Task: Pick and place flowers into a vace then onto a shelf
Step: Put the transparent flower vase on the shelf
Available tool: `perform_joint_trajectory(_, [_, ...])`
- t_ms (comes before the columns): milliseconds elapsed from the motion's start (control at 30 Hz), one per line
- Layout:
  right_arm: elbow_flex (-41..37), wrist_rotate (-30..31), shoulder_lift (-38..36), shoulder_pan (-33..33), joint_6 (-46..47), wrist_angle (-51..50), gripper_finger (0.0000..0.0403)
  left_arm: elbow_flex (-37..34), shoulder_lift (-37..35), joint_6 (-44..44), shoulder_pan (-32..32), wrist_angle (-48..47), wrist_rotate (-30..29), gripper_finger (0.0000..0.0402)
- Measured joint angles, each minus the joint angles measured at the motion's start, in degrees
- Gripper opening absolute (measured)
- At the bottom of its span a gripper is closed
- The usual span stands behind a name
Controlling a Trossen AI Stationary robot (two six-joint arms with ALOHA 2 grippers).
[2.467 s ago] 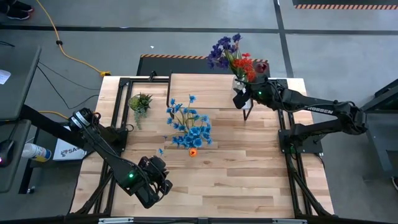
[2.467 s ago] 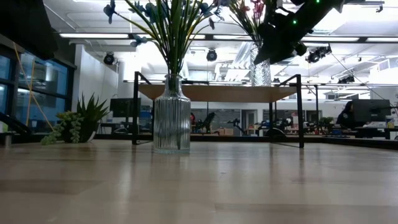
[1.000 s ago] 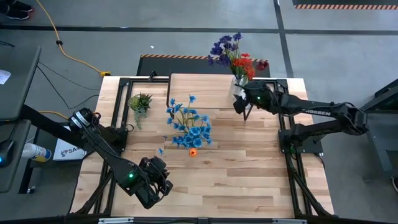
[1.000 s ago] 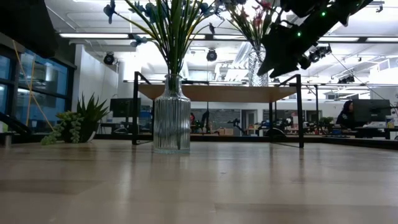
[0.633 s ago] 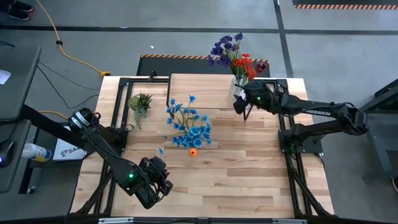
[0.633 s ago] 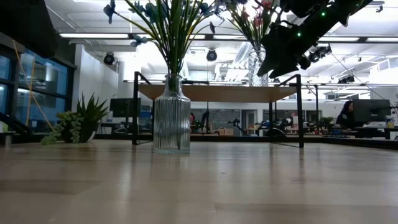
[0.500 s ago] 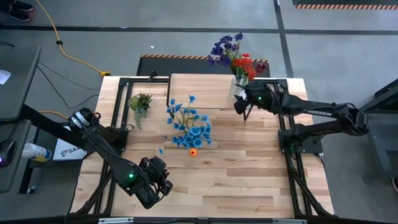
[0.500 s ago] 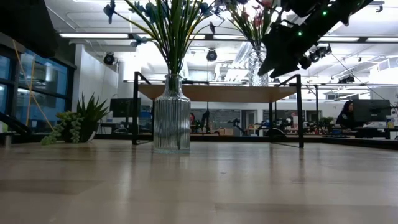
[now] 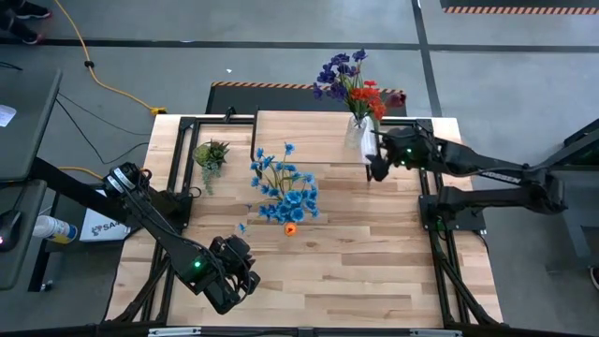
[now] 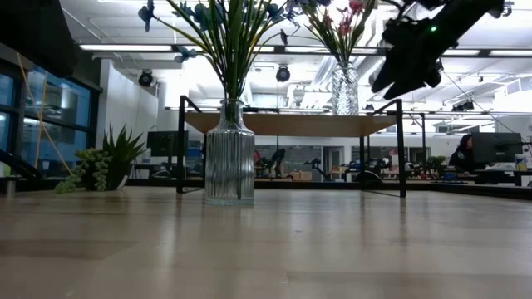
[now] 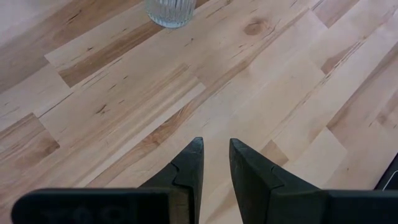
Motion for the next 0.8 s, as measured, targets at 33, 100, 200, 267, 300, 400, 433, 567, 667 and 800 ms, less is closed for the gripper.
perform_joint_trajectory(33, [0.00, -2.04, -1.00, 0.20, 0.00, -0.98, 0.0266, 0.00, 0.00, 0.00, 0.02, 0.00, 0.00, 0.0113])
perform_joint_trajectory(100, [0.02, -5.52, -3.00, 1.19, -0.07, -2.77, 0.0266, -0.01, 0.00, 0.00, 0.01, 0.00, 0.00, 0.0113])
perform_joint_trajectory(200, [0.04, -10.47, -5.99, 3.93, -0.29, -6.43, 0.0266, -0.01, 0.00, 0.00, 0.01, 0.01, 0.00, 0.0113])
perform_joint_trajectory(267, [0.04, -13.72, -8.06, 6.38, 0.96, -8.50, 0.0266, 0.00, 0.00, 0.00, 0.00, 0.01, 0.00, 0.0113])
perform_joint_trajectory(300, [0.04, -15.20, -9.08, 7.73, 2.11, -9.41, 0.0266, 0.00, 0.00, 0.00, 0.01, 0.02, 0.00, 0.0113])
perform_joint_trajectory(400, [0.04, -17.90, -11.79, 12.40, 6.18, -11.38, 0.0266, -0.01, 0.00, 0.00, 0.00, 0.02, 0.00, 0.0113])
perform_joint_trajectory(433, [0.04, -18.40, -12.57, 14.10, 7.66, -11.38, 0.0266, -0.01, 0.00, 0.00, 0.01, 0.02, 0.00, 0.0113])
perform_joint_trajectory(567, [0.04, -18.02, -15.07, 21.44, 13.55, -10.71, 0.0266, 0.00, 0.00, 0.00, 0.00, 0.04, 0.00, 0.0113])
perform_joint_trajectory(667, [0.04, -15.59, -15.93, 26.77, 17.02, -9.35, 0.0266, 0.00, 0.01, 0.00, 0.00, 0.65, 0.07, 0.0113])
perform_joint_trajectory(800, [0.04, -11.51, -16.15, 33.25, 19.56, -6.79, 0.0266, 0.00, 0.25, -0.01, -0.09, 3.97, 0.41, 0.0113])
